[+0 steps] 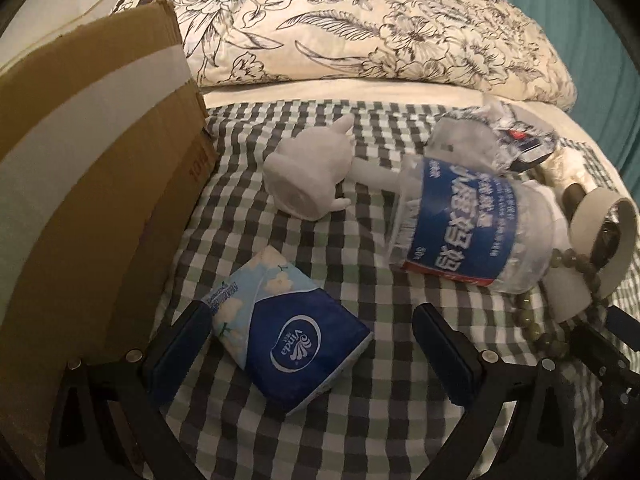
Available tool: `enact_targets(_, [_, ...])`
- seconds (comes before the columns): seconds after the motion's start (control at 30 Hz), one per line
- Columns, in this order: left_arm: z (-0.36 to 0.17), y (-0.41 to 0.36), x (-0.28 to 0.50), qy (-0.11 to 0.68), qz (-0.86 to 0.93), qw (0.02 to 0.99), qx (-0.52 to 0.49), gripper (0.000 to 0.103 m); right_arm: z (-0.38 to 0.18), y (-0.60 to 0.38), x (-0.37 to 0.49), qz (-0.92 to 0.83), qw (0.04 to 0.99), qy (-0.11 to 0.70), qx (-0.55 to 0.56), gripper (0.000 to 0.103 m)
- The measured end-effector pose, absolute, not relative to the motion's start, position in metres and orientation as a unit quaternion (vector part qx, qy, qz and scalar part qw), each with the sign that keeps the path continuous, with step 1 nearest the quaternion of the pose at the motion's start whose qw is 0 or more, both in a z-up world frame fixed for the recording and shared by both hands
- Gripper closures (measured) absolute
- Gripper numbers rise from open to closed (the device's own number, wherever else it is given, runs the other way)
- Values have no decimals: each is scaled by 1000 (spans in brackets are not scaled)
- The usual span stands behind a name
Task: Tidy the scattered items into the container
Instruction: 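Grasp the blue tissue pack with the left tool while the right tool grasps the bead bracelet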
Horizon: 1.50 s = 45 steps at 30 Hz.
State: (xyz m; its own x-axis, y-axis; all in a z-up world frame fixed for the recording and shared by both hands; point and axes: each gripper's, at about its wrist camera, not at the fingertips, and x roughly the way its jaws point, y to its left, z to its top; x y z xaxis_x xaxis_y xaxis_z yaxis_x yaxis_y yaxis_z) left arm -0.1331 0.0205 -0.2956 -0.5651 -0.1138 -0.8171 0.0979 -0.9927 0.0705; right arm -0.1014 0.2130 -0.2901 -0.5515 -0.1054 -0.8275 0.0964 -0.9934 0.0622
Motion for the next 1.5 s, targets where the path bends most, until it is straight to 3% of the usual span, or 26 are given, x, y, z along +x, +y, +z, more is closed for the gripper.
enact_targets(0.33, [-300,22,-141,-5,-885,65,461,2,-298,210,-110,-879,55,-7,474,41])
enact_targets(0.47, [-299,21,-142,-2,-887,59,458,15,-300,202,-110,-879,55,13,473,47])
enact_targets(0.53, [-298,21,-142,-4,-889,64,454,35,-301,201,-111,-879,55,12,474,50])
enact_targets(0.63, [-297,21,-141,-8,-889,62,453,39,-301,200,-109,-879,55,9,473,57])
enact_targets(0.77, [-292,19,-139,-8,-890,57,452,52,-299,199,-105,-879,48,9,475,81])
enact_targets(0.97, [-287,19,-136,-4,-889,47,456,65,-293,208,-99,-878,55,-23,475,92])
enact_targets(1.17, [-284,24,-130,-7,-891,33,453,72,-285,211,-89,-883,56,-33,465,92])
enact_targets(1.5, [-267,34,-115,-12,-897,7,442,74,-262,211,-72,-897,58,-39,436,92])
